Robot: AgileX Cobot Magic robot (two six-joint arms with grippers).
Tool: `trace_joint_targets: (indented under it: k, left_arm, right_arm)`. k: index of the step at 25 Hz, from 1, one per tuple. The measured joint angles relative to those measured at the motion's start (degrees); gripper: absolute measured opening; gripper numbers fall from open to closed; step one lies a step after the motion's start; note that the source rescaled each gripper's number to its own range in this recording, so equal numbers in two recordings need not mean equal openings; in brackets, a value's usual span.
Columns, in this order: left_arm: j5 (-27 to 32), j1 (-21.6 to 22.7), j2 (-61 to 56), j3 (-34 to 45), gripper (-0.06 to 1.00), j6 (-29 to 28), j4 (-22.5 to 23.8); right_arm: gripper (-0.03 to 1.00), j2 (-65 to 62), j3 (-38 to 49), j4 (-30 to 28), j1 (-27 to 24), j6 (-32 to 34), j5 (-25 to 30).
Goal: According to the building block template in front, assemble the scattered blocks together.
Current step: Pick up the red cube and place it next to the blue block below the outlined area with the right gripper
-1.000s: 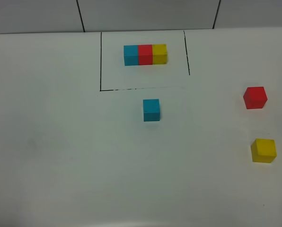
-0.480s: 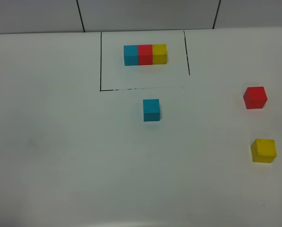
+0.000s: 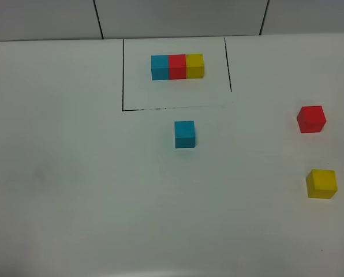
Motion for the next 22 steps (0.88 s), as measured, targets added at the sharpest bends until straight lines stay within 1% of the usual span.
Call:
trace_joint_targets:
  k: [9, 11, 14, 17, 22]
  left_arm:
    - [0.00, 0.00, 0.00, 0.00, 0.26, 0.00, 0.00]
    - [0.00, 0.00, 0.00, 0.00, 0.26, 0.00, 0.00]
    - [0.00, 0.00, 0.00, 0.00, 0.26, 0.00, 0.00]
    - [0.00, 0.00, 0.00, 0.00, 0.26, 0.00, 0.00]
    - [0.00, 0.00, 0.00, 0.00, 0.26, 0.00, 0.00]
  right_arm:
    - [0.67, 0.00, 0.00, -0.25, 0.00, 0.07, 0.00]
    - [0.69, 0.00, 0.00, -0.43, 0.00, 0.07, 0.00]
    - [0.74, 0.29, 0.00, -1.00, 0.00, 0.13, -0.05]
    - [0.78, 3.72, -0.36, -1.64, 0.00, 0.13, -0.97]
    - [0.79, 14.49, -1.93, -1.75, 0.00, -0.42, -4.24]
